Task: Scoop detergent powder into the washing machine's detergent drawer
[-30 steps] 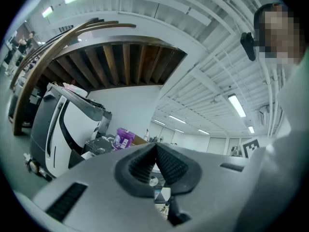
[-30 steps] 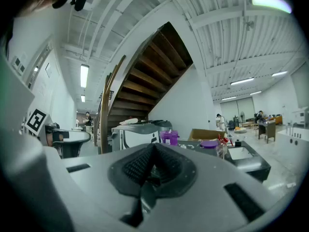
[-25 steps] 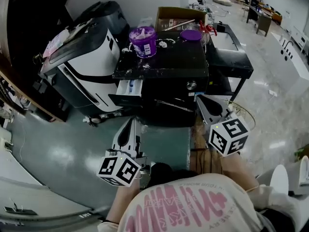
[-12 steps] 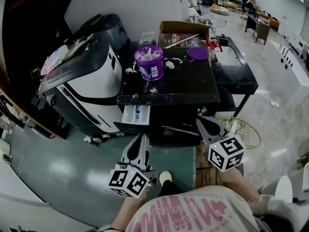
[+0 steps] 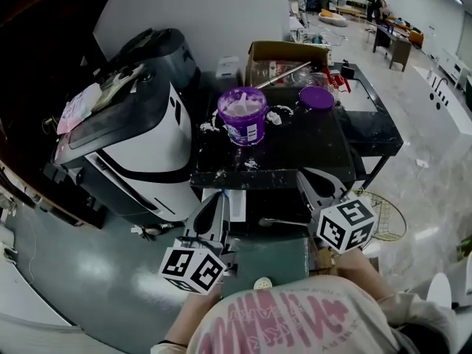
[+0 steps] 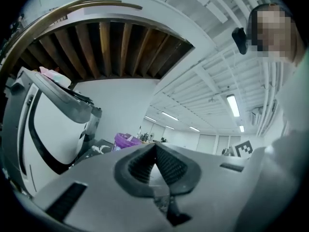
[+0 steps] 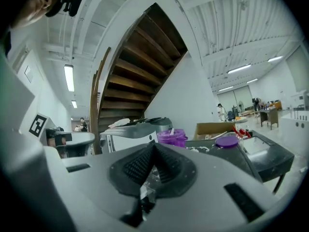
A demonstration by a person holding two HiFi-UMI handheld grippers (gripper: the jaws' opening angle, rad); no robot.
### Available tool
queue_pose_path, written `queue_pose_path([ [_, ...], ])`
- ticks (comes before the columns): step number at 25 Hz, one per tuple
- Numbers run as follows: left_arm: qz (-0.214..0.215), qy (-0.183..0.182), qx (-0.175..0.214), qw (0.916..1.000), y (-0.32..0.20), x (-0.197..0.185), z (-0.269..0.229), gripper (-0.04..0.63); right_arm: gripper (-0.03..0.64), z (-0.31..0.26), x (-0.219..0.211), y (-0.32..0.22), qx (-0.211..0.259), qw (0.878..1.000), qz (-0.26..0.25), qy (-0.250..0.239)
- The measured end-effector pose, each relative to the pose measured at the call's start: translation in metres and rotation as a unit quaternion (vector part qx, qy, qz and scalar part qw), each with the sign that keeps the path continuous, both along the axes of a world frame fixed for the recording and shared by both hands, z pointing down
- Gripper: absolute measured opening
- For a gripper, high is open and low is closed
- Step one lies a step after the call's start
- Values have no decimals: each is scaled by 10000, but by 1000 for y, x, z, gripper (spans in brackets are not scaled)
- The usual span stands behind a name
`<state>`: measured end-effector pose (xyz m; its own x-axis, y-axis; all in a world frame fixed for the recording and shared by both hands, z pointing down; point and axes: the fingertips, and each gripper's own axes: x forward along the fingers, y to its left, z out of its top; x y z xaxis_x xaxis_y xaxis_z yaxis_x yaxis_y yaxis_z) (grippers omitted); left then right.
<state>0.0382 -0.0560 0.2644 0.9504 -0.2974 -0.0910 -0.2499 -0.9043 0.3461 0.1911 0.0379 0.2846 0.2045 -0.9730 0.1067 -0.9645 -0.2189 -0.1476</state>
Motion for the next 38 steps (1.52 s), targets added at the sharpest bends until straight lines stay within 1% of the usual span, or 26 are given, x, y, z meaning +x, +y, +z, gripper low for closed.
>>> queue_pose_path([
  [6,19,127,164,9998,-49,12,-18,-6,-3,-15,14,-44,177,9998,82,12],
  [10,196,24,181,9996,-66,21,-11,-6,-3,-12,24,-63,332,9988,110,-354],
  [12,250,-83,108,9996,-74,26,-1,-6,-3,-3,31,-70,350,9974,116,-615],
  [15,263,-217,-76,9994,-85,33,15,-6,-3,16,41,-77,235,9955,76,-919],
  [18,229,-326,-254,9989,-97,42,31,-6,-3,34,54,-84,72,9936,36,-1125],
  [21,163,-340,-362,9986,-110,51,39,-6,-3,48,70,-96,-77,9921,-78,-1248],
  [25,34,-299,-478,9984,-127,55,39,0,-3,53,86,-123,-221,9909,-469,-1245],
  [30,-316,-412,-456,9976,-147,61,38,0,1,32,114,-153,-196,9889,-1002,-1077],
  [32,-518,-475,-448,9965,-155,59,40,0,27,24,126,-164,-202,9890,-1108,-962],
  [35,-758,-541,-513,9943,-165,55,44,0,44,12,145,-183,-174,9900,-1178,-762],
  [37,-878,-588,-537,9930,-169,52,46,0,70,6,154,-196,-249,9889,-1315,-648],
  [38,-941,-596,-537,9923,-171,50,46,0,72,3,157,-204,-335,9872,-1429,-624],
])
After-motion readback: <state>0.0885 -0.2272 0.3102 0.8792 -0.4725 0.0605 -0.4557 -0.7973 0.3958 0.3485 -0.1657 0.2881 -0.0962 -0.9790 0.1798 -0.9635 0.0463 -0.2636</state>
